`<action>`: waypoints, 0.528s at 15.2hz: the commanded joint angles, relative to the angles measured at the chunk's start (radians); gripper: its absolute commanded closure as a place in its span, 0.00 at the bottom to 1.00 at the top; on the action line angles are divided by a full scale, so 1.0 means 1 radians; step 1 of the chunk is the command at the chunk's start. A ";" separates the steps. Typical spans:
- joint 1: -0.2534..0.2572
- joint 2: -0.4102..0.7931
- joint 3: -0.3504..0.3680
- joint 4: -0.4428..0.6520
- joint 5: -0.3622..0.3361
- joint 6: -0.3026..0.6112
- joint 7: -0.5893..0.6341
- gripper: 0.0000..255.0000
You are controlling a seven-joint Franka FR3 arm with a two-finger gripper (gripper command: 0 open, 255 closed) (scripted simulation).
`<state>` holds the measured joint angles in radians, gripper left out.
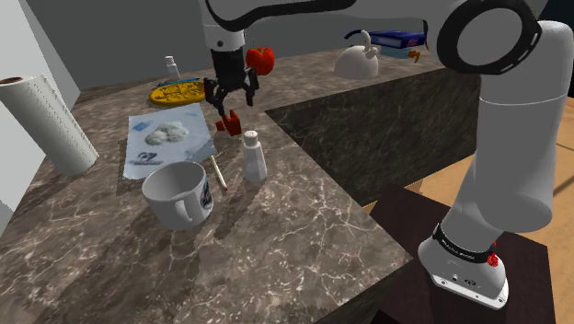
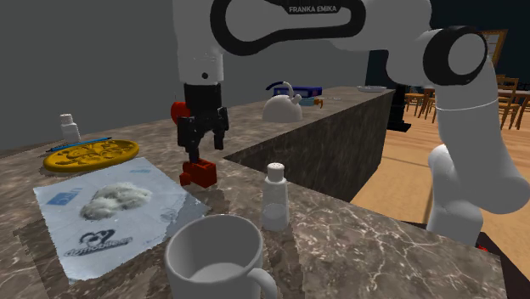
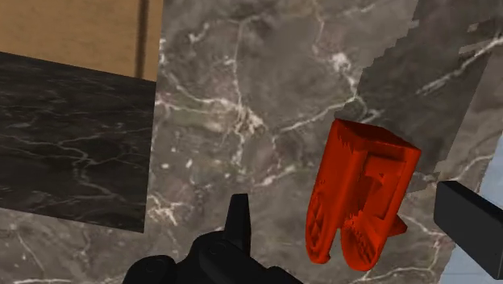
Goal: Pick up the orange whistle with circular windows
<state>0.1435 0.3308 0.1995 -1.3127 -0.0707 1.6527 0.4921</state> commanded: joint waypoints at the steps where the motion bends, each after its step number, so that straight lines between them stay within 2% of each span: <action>1: 0.023 0.112 0.000 0.162 -0.018 -0.053 0.023 0.00; 2: 0.036 0.165 -0.001 0.243 -0.025 -0.081 0.032 0.00; 8: 0.026 0.138 -0.002 0.119 -0.021 0.016 0.033 0.00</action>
<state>0.1707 0.4720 0.1971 -1.1764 -0.0917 1.6541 0.5241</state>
